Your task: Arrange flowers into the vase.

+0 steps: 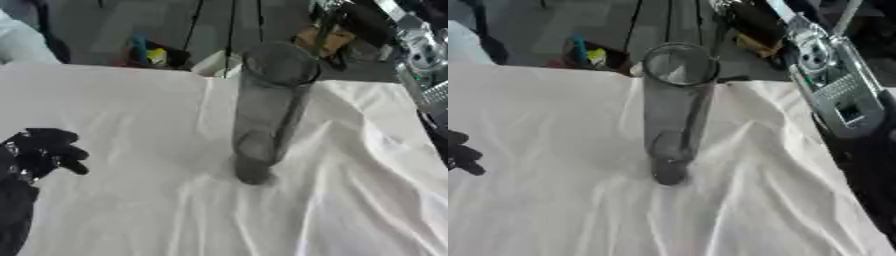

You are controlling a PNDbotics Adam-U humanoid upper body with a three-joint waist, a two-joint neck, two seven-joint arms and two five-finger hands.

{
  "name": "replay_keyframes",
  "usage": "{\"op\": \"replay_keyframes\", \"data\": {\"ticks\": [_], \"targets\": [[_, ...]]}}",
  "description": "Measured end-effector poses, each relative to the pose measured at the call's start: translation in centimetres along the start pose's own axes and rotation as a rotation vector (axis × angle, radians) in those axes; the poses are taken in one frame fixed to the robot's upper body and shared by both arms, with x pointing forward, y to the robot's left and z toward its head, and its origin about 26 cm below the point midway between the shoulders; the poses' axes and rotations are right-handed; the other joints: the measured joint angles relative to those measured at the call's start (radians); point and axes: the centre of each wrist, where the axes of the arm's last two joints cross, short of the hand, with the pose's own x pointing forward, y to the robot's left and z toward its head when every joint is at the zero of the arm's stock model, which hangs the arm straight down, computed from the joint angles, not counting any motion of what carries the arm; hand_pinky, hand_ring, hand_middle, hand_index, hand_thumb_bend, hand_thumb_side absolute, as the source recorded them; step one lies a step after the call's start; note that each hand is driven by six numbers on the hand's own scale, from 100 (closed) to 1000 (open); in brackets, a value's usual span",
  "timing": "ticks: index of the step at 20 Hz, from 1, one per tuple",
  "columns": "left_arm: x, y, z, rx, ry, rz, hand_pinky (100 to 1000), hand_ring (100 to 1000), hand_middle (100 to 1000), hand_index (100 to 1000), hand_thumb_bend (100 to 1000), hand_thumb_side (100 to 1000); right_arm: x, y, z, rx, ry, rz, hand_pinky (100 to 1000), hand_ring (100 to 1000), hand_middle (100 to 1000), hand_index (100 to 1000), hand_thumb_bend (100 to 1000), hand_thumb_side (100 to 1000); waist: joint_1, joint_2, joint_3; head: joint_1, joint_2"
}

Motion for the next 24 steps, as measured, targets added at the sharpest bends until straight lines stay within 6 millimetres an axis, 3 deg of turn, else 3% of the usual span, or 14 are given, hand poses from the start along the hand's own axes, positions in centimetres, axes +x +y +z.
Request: {"op": "replay_keyframes", "data": {"ticks": [11,24], "targets": [[0.0,0.0,0.0,-0.008,0.003,0.001,520,619,660,709,100,1000,0.2,0.0,0.2,-0.107,0.034,-0.083,524,782,491,497,100,934,0.000,0.002,0.004,0.000,-0.001],[0.0,-0.2,0.0,-0.013,0.003,0.007,521,620,663,708,100,1000,0.4,1.0,0.4,-0.073,0.024,-0.071,530,778,492,502,100,928,0.000,0.002,0.016,0.001,-0.001]]}}
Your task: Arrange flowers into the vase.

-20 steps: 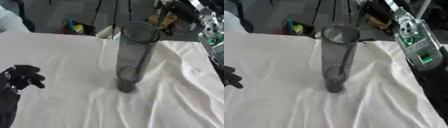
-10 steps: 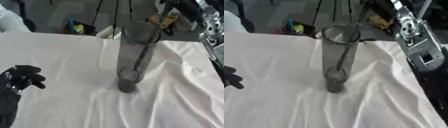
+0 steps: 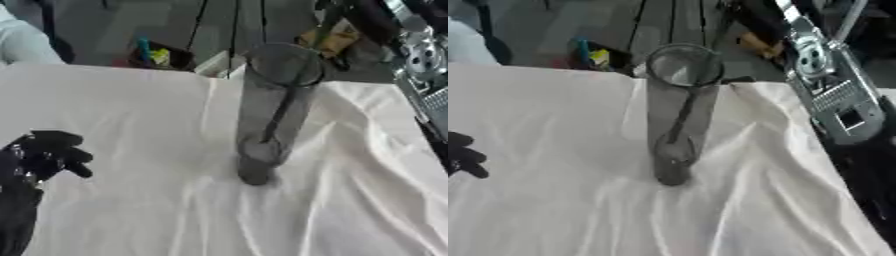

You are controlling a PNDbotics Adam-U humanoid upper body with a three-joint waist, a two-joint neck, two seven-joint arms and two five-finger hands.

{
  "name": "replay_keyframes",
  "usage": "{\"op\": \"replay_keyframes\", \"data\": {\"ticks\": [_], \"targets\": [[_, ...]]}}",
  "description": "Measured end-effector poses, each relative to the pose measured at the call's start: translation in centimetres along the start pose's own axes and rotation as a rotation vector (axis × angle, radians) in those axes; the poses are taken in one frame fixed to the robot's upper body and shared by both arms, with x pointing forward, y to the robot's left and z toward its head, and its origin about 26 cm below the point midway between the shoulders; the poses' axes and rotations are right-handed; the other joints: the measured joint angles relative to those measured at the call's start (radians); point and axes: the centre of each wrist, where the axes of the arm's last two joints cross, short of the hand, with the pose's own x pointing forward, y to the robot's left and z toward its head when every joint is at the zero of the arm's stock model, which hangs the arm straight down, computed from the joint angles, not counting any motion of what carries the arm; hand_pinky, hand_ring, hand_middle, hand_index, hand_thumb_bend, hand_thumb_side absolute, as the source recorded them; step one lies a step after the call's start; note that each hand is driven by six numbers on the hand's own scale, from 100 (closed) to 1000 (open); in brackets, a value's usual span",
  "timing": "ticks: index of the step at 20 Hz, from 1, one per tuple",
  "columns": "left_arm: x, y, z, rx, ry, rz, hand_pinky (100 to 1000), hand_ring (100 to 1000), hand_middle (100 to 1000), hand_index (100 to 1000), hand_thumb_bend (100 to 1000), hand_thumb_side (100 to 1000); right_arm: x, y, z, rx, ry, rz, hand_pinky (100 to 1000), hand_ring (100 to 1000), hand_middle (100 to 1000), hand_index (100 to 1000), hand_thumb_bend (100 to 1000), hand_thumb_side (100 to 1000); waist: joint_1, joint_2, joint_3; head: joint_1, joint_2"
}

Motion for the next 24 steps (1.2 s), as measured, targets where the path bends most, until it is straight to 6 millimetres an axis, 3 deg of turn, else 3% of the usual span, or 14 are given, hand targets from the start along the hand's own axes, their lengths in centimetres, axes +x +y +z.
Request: {"op": "replay_keyframes", "data": {"ticks": [7,15,24], "targets": [[0.01,0.00,-0.02,-0.003,0.000,0.000,521,621,664,708,100,1000,0.06,0.49,0.07,0.054,-0.045,0.064,564,813,526,545,100,998,-0.005,0.001,-0.001,0.000,0.000],[0.01,0.00,-0.02,-0.006,0.001,0.000,521,622,664,708,100,1000,-0.10,0.44,0.27,0.191,-0.114,0.170,664,895,683,717,100,1000,-0.005,0.001,-0.006,0.000,0.000],[0.01,0.00,-0.02,-0.012,0.002,0.000,521,623,665,708,100,1000,-0.07,-0.17,0.51,0.292,-0.176,0.237,710,947,759,801,100,1000,-0.005,0.001,-0.010,0.000,-0.001]]}}
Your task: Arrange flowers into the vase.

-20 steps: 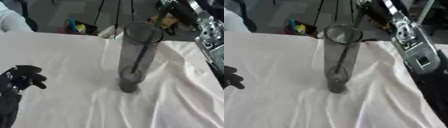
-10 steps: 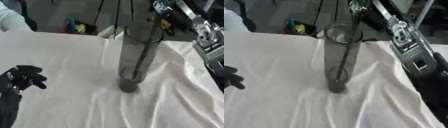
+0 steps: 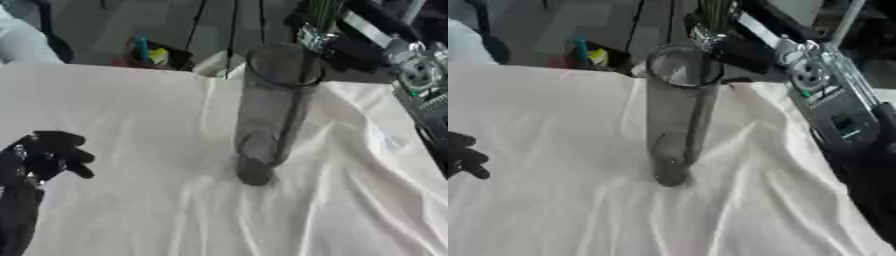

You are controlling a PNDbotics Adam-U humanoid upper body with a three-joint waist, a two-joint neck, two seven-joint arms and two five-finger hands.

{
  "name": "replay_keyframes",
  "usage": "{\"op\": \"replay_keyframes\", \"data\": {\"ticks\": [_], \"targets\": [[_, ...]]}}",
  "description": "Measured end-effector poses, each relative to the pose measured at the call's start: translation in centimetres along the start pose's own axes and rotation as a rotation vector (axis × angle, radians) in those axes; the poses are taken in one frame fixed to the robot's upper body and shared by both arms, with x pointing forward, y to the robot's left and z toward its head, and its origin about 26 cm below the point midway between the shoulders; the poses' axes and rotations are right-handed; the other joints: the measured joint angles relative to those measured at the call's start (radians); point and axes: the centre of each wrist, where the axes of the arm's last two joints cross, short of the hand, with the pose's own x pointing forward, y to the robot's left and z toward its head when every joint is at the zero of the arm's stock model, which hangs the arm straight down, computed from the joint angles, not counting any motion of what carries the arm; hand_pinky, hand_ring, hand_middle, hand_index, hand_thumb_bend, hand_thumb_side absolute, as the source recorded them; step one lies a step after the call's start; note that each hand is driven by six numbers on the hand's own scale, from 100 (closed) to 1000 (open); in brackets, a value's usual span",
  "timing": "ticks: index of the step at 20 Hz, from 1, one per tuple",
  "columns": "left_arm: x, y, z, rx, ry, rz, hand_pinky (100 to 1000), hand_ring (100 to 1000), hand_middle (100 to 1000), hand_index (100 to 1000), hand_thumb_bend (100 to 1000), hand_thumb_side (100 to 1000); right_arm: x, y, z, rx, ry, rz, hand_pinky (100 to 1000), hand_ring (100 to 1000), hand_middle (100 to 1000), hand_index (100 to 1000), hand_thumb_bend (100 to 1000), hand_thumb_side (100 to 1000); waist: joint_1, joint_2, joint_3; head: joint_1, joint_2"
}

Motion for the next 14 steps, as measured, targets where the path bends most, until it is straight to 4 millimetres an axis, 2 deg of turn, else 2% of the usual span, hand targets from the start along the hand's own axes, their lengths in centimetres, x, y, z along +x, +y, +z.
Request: {"op": "replay_keyframes", "data": {"ticks": [9,14], "targets": [[0.00,0.00,0.00,-0.007,0.000,-0.003,521,624,667,708,100,1000,-0.30,-0.30,0.54,0.072,-0.025,0.022,752,999,819,869,100,1000,0.000,0.001,-0.003,0.000,-0.002],[0.00,0.00,0.00,-0.009,0.000,-0.002,521,625,668,708,100,1000,-0.67,-0.56,0.91,0.109,-0.034,0.033,759,1000,832,878,100,1000,0.000,0.001,-0.005,0.000,-0.008]]}}
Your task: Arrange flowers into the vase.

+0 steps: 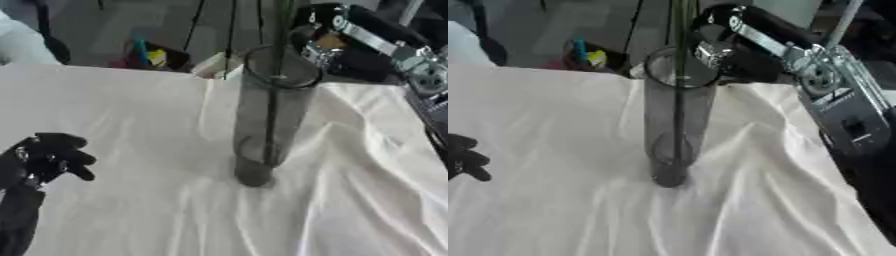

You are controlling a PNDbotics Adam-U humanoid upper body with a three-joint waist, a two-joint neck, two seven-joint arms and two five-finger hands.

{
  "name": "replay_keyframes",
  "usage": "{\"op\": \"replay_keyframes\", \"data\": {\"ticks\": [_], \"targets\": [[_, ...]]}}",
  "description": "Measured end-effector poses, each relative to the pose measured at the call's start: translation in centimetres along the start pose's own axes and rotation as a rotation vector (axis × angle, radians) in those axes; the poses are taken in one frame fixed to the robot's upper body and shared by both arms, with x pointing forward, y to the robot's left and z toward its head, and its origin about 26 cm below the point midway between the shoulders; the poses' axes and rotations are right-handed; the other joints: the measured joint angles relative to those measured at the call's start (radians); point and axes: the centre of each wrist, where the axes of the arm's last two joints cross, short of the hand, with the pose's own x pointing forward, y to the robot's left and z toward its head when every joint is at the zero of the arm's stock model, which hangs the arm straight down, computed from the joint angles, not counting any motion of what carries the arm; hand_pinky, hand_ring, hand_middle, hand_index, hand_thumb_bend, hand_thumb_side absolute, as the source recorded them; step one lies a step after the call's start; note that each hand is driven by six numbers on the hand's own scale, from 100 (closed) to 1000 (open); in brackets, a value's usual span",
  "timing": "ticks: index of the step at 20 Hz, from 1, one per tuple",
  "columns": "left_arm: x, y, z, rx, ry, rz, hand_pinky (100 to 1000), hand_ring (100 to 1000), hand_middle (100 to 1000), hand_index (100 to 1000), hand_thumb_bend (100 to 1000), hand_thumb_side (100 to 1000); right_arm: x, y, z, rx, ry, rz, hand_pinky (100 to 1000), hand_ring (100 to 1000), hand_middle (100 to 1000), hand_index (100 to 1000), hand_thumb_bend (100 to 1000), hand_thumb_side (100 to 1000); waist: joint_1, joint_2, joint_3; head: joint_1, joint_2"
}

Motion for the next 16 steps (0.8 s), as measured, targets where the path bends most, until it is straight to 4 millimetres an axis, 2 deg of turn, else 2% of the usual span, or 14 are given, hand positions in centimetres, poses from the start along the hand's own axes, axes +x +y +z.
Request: {"op": "replay_keyframes", "data": {"ticks": [16], "targets": [[0.00,0.00,0.00,-0.004,0.002,0.000,522,627,671,708,100,1000,-0.42,0.06,0.54,0.029,0.003,0.007,760,1000,828,869,100,1000,0.000,0.003,0.005,0.004,-0.001]]}}
